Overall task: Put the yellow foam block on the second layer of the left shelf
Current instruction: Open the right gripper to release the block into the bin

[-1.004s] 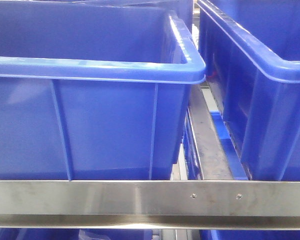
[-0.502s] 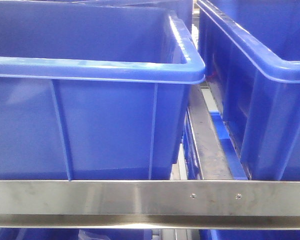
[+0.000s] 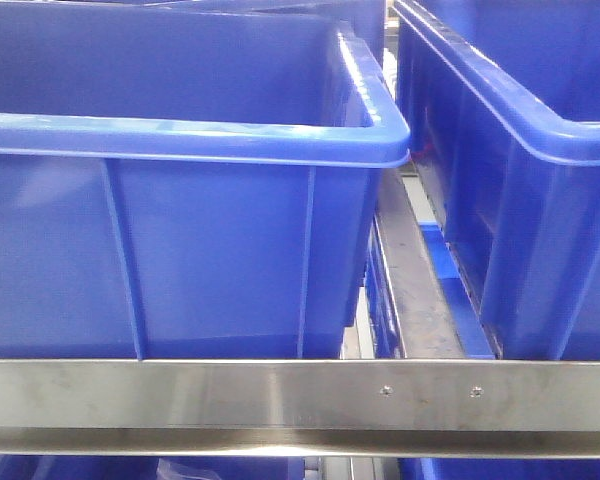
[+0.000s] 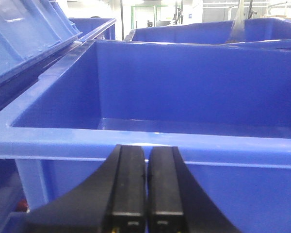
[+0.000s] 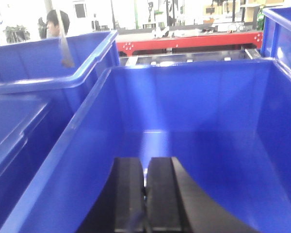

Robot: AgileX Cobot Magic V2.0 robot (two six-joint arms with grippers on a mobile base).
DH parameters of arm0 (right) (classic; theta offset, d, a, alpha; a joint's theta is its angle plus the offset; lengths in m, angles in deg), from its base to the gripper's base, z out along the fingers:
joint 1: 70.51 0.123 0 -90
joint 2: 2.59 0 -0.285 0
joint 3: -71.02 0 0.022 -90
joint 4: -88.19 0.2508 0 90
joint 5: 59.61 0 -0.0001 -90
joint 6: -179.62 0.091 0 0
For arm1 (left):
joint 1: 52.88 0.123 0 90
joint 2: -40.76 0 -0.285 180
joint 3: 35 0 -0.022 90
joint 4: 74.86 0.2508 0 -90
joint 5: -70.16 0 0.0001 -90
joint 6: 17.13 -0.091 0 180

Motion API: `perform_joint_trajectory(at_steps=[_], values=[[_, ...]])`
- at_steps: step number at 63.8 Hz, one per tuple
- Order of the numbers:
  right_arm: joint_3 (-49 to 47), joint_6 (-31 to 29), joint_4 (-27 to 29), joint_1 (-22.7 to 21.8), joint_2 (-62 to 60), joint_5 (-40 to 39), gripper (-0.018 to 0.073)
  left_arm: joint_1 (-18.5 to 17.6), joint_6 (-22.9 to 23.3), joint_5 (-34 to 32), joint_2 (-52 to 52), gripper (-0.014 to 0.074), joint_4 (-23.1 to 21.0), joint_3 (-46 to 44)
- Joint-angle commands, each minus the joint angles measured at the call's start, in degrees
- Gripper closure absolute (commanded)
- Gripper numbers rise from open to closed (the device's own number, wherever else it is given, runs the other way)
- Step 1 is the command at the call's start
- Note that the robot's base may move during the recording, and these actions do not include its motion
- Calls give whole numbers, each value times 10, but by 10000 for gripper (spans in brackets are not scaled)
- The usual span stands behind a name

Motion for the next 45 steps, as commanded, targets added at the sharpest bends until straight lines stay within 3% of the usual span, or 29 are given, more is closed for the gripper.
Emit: perform_joint_trajectory(at_steps=[1, 16, 45], values=[[-20, -31, 0, -3, -28, 5, 505, -1, 2, -47, 11, 472, -3, 15], [-20, -87, 0, -3, -133, 92, 505, -1, 2, -47, 11, 472, -3, 15], [76, -80, 0, -3, -357, 148, 505, -1, 2, -47, 11, 472, -3, 15]])
